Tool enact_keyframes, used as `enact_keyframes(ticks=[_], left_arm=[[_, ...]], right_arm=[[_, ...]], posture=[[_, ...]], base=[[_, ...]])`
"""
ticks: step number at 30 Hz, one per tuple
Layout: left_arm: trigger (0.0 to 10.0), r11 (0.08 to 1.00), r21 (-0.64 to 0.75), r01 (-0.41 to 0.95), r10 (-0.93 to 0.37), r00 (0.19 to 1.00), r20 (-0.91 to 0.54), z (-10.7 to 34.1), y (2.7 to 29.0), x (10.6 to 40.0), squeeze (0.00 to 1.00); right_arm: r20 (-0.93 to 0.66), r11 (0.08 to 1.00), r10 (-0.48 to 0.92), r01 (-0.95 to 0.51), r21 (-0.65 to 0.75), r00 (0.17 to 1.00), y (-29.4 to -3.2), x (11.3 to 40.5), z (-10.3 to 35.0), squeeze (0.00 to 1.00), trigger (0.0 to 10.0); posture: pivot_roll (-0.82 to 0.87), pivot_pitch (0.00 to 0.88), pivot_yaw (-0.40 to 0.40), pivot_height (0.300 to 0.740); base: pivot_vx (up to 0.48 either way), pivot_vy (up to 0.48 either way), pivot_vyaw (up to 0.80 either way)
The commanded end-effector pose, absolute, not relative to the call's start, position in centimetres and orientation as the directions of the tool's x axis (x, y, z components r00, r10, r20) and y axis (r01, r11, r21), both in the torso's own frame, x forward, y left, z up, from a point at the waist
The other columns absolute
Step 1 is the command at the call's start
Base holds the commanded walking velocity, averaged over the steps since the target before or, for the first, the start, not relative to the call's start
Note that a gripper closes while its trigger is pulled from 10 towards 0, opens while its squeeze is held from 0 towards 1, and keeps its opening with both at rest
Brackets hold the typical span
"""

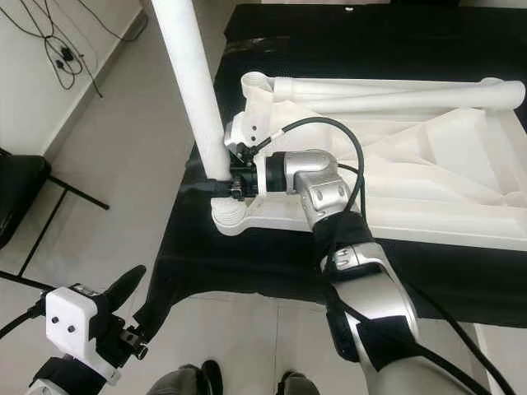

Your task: Building children table

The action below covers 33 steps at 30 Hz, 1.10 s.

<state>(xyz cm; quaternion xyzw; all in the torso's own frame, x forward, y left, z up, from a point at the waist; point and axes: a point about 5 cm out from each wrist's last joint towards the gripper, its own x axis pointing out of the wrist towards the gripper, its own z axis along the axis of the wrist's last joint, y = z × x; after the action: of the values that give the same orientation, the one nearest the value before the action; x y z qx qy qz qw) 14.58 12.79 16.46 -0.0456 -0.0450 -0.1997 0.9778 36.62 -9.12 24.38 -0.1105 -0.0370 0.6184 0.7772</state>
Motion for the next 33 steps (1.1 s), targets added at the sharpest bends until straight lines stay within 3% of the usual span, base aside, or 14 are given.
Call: enact_keyframes(ticks=[1,2,3,4,5,6,10,19,20,21,22,27,28,33], left_arm=[[10.0,0.918,-0.072,0.390,-0.382,0.918,0.103,16.3,12.8,14.4,0.00],[10.0,0.918,-0.072,0.390,-0.382,0.918,0.103,16.3,12.8,14.4,0.00],[10.0,0.918,-0.072,0.390,-0.382,0.918,0.104,16.3,12.8,14.5,0.00],[10.0,0.918,-0.072,0.390,-0.382,0.918,0.104,16.3,12.8,14.5,0.00],[10.0,0.919,-0.071,0.389,-0.381,0.919,0.105,16.3,12.9,14.6,0.00],[10.0,0.918,-0.070,0.389,-0.381,0.918,0.108,16.3,13.0,14.7,0.00],[10.0,0.919,-0.066,0.389,-0.380,0.918,0.110,16.2,13.2,15.2,0.00],[10.0,0.927,-0.064,0.369,-0.360,0.926,0.115,15.9,13.5,15.8,0.00],[10.0,0.930,-0.062,0.363,-0.354,0.928,0.116,15.9,13.6,15.9,0.00],[10.0,0.930,-0.062,0.363,-0.354,0.928,0.116,15.9,13.6,15.9,0.00],[10.0,0.930,-0.063,0.363,-0.355,0.928,0.117,15.9,13.6,15.9,0.00],[10.0,0.927,-0.065,0.369,-0.360,0.925,0.119,15.9,13.6,16.0,0.00],[10.0,0.926,-0.066,0.371,-0.362,0.925,0.120,15.9,13.5,16.0,0.00],[10.0,0.925,-0.068,0.373,-0.363,0.923,0.124,16.1,13.4,16.0,0.00]], right_arm=[[-0.047,0.399,0.910,-0.900,-0.177,0.412,-9.8,36.8,23.4,0.00,0.0],[-0.047,0.399,0.910,-0.900,-0.177,0.412,-9.8,36.8,23.4,0.00,0.0],[-0.033,0.532,0.841,-0.837,-0.130,0.540,-9.8,36.6,22.5,0.00,0.0],[-0.033,0.532,0.841,-0.837,-0.130,0.540,-9.8,36.6,22.5,0.00,0.0],[-0.054,0.781,0.619,-0.621,-0.062,0.783,-9.9,35.6,19.9,0.00,0.0],[-0.100,0.871,0.470,-0.480,-0.108,0.877,-9.9,32.8,17.4,0.00,0.0],[-0.117,0.902,0.388,-0.403,-0.156,0.914,-8.8,29.8,16.1,0.00,0.0],[-0.099,0.877,0.441,-0.452,-0.165,0.892,-7.7,30.8,16.2,0.00,0.0],[-0.083,0.872,0.457,-0.465,-0.156,0.885,-7.5,31.1,16.6,0.00,5.6],[-0.083,0.872,0.457,-0.465,-0.156,0.885,-7.5,31.1,16.6,0.00,5.6],[-0.076,0.882,0.444,-0.450,-0.141,0.893,-7.3,30.9,17.0,0.00,10.0],[-0.029,0.873,0.478,-0.479,-0.091,0.878,-6.5,30.7,18.6,0.00,10.0],[0.001,0.837,0.545,-0.544,-0.064,0.838,-6.1,31.0,19.4,1.00,10.0],[0.081,0.664,0.748,-0.741,-0.105,0.659,-5.2,31.9,21.6,1.00,10.0]], posture=[[0.09,0.263,0.022,0.740],[0.09,0.263,0.022,0.740],[0.08,0.265,0.020,0.740],[0.08,0.265,0.020,0.740],[0.07,0.266,0.024,0.740],[0.06,0.267,0.039,0.740],[0.04,0.239,0.050,0.740],[0.05,0.225,0.046,0.740],[0.05,0.224,0.046,0.740],[0.05,0.224,0.046,0.740],[0.05,0.224,0.046,0.740],[0.05,0.226,0.046,0.740],[0.05,0.228,0.044,0.740],[0.08,0.235,0.045,0.740]], base=[[0.000,0.000,0.00],[0.000,0.000,0.00],[0.000,0.000,0.00],[0.000,0.000,0.00],[0.000,0.000,0.00],[0.000,0.000,0.00],[0.000,0.000,0.00],[0.000,0.000,0.00],[0.000,0.000,0.00],[0.000,0.000,0.00],[0.000,0.000,0.00],[0.000,0.000,0.00],[0.000,0.000,0.00],[0.000,0.000,0.00]])
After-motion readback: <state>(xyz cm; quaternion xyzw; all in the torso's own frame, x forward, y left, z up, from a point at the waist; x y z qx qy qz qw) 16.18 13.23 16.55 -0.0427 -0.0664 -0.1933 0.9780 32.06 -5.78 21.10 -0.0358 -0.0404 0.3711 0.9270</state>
